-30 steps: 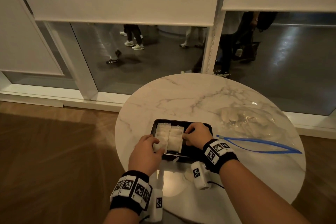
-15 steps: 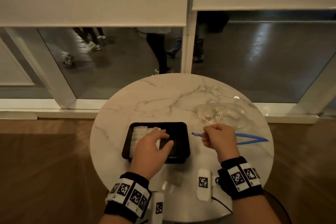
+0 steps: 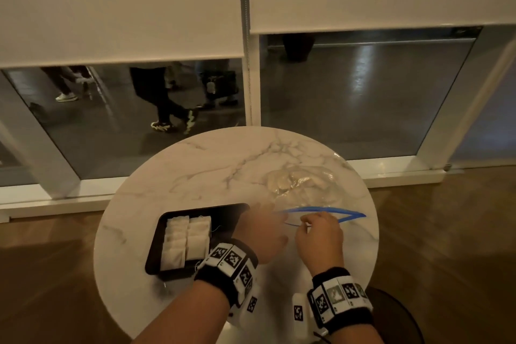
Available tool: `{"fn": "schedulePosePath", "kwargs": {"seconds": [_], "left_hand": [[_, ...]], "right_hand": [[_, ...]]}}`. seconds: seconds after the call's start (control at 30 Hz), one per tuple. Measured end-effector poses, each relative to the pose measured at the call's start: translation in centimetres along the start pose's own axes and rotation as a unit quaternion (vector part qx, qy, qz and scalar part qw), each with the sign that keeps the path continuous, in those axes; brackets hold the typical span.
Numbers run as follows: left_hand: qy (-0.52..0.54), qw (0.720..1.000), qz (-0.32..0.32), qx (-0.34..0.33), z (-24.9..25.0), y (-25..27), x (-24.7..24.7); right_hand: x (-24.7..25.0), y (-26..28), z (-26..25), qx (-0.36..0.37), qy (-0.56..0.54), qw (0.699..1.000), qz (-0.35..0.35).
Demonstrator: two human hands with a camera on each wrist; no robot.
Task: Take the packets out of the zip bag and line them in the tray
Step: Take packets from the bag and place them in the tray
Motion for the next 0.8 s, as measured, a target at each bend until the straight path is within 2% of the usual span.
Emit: {"fn": "schedulePosePath", "kwargs": {"seconds": [0.13,0.33,0.57,0.67,0.73,0.8], "left_hand": [[0.014,0.999,0.041,-0.003,0.0,-0.5,0.8],[0.034,0.993,0.111,-0.006,0.4,-0.6,2.2],[0.108,0.969,0.219,-0.032,0.8,0.7,2.8],[0.114,0.967,0.224,-0.044,0.9,1.1,2.3],[0.117,0.967,0.224,-0.043,0.9,1.3,2.0],[0.111,0.968,0.221,-0.044,1.0,1.5,1.8]], "right_hand": [[-1.5,0.0,-0.4,0.076,0.121,0.989,-0.044],[-2.9,0.1,0.5,0.028,0.186,0.974,-0.122],[-3.2,0.1,2.4,-0.075,0.072,0.983,-0.152],[-2.0,-0.6,2.5,-0.135,-0.071,0.985,-0.082],[-0.9,-1.4,3.2,-0.202,-0.187,0.961,0.004],[-0.8,-2.1,4.2,-0.275,-0.291,0.915,0.051]]}}
Point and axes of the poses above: each hand's wrist, its own y-axis away from the middle knuckle, its own x-axis out of the back of the hand, z = x × y, the point moved 7 cm from there along -y, towards the middle knuckle, and after that the axes turned 8 degrees about -y, right-handed, at the moved point
